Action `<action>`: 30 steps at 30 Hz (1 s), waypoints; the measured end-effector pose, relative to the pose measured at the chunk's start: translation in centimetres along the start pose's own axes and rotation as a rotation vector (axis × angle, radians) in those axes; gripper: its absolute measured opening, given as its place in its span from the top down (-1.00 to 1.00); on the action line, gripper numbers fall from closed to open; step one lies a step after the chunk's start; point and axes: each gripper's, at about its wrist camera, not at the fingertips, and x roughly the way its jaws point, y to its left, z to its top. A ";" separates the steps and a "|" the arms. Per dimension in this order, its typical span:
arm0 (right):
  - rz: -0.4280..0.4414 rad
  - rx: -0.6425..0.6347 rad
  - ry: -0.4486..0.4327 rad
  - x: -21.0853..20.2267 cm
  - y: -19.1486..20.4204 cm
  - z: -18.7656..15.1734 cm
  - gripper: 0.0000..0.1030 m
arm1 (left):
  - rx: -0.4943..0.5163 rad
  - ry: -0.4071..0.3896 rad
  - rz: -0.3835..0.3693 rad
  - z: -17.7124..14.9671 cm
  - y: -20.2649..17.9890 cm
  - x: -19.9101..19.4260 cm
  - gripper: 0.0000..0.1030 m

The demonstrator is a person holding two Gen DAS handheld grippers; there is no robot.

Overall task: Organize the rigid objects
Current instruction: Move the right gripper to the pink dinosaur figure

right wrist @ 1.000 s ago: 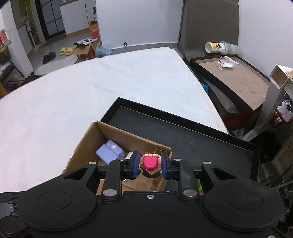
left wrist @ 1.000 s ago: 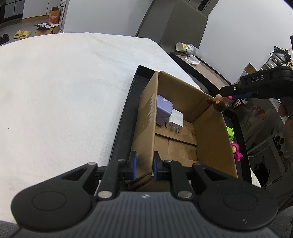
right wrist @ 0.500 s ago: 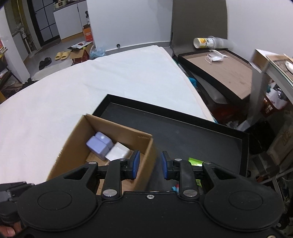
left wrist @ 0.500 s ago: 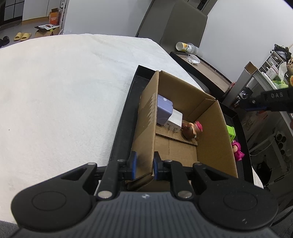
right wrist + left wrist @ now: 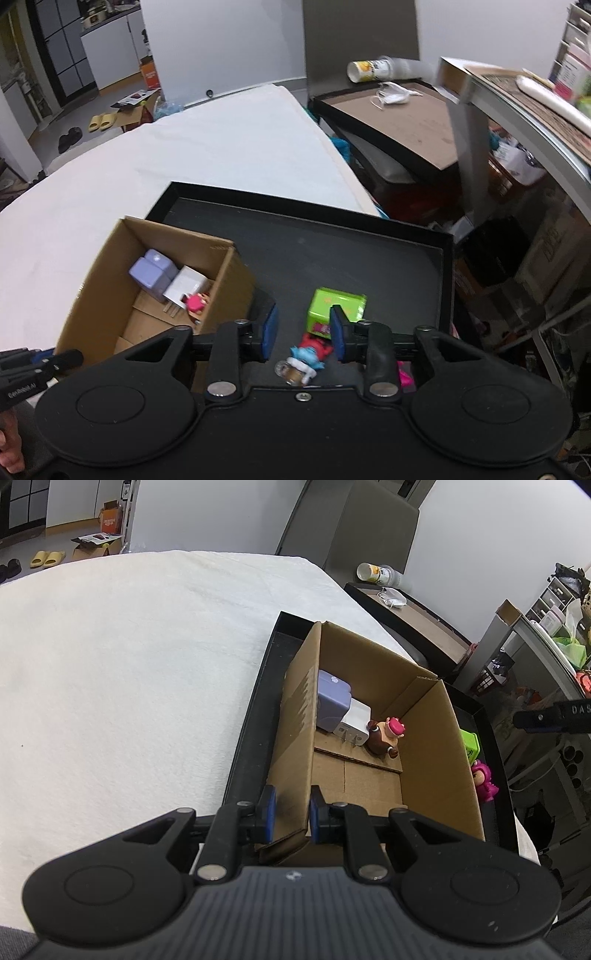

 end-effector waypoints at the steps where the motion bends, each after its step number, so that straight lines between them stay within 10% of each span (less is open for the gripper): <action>1: -0.002 0.006 0.000 0.1 -0.4 -0.3 0.23 | 0.002 0.000 0.001 0.0 -0.1 0.0 0.68; 30: -0.030 0.001 0.024 5.3 -5.7 -6.4 -0.13 | 0.026 0.009 0.064 0.2 -1.1 0.4 0.67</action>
